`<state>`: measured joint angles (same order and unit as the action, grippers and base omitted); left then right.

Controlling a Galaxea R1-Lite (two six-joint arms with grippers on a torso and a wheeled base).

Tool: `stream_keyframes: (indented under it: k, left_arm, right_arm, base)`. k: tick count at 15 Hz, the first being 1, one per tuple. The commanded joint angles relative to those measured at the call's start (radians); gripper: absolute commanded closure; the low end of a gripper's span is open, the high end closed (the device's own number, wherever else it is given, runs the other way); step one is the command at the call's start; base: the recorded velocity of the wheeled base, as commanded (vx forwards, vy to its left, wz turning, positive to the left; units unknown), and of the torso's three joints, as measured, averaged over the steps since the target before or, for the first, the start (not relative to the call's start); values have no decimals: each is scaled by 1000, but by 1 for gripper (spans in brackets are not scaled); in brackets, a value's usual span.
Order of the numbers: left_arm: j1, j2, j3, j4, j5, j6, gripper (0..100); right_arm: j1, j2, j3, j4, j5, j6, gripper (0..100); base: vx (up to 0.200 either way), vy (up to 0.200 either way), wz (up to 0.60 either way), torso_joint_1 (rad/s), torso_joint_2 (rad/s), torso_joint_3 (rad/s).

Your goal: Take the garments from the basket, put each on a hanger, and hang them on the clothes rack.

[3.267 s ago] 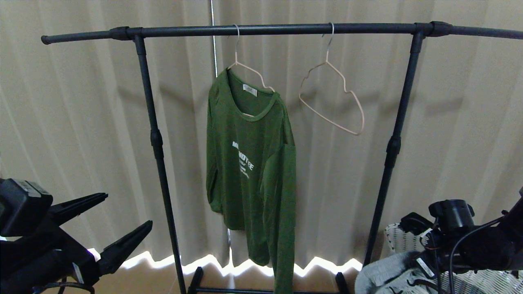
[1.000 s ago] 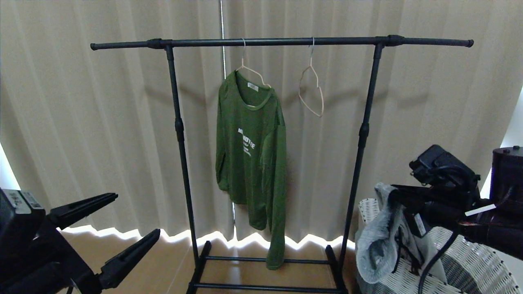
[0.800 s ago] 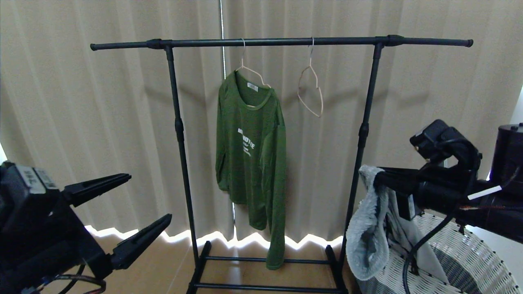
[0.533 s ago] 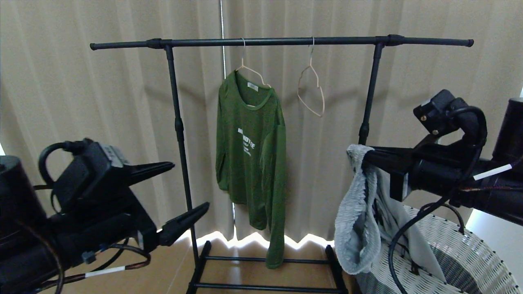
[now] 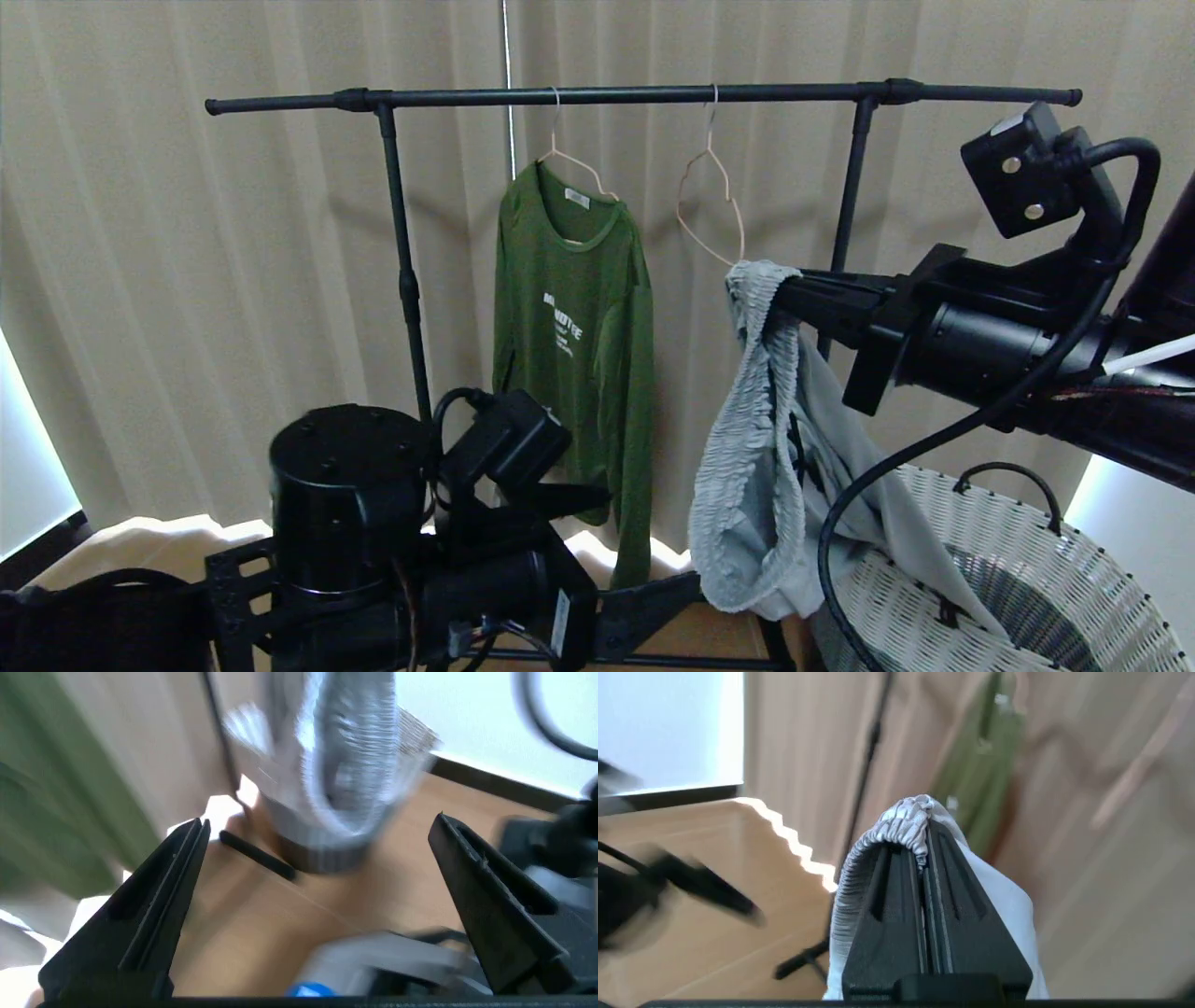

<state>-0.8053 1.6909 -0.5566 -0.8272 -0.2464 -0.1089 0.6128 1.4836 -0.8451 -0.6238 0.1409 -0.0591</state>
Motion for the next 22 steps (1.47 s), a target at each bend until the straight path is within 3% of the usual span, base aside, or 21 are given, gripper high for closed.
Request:
stream_keyframes:
  k: [1, 2, 3, 4, 12, 15, 18, 19, 21, 22]
  left_arm:
    - [-17, 99, -3, -33, 2, -38, 0]
    - [-17, 125, -6, -76, 2, -72, 0]
    - [-17, 187, -26, -184, 32, -150, 0]
    - [-17, 224, -37, -216, 61, -166, 0]
    - [-17, 280, -63, -211, 96, -153, 0]
    - [-15, 282, -59, -191, 131, -92, 0]
    - [-15, 280, -49, -188, 136, -63, 0]
    - [-15, 279, -46, -190, 137, -52, 100]
    - [-15, 276, -37, -201, 179, -18, 100]
    - [-17, 273, -11, -208, 253, 21, 100]
  right_arm:
    - [16, 6, 0, -1, 2, 1, 100]
    - [22, 4, 1, -2, 6, 1, 100]
    - [27, -2, 4, -2, 8, 1, 100]
    - [35, -6, 3, -2, 8, 2, 100]
    - [59, -57, 0, -4, 42, 12, 100]
    - [59, -62, -2, -106, 51, 50, 100]
    - [59, -66, 4, -125, 75, 61, 100]
    - [59, -66, 3, -125, 75, 61, 100]
    - [59, -66, 8, -125, 75, 61, 100]
    - [59, -63, 11, -125, 75, 61, 100]
  base:
    - [0, 0, 0, 0, 0, 0]
    - [0, 0, 0, 0, 0, 0]
    - [0, 0, 0, 0, 0, 0]
    - [0, 0, 0, 0, 0, 0]
    - [0, 0, 0, 0, 0, 0]
    - [0, 0, 0, 0, 0, 0]
    - [0, 0, 0, 0, 0, 0]
    - [0, 0, 0, 0, 0, 0]
    - [0, 0, 0, 0, 0, 0]
    - [0, 0, 0, 0, 0, 0]
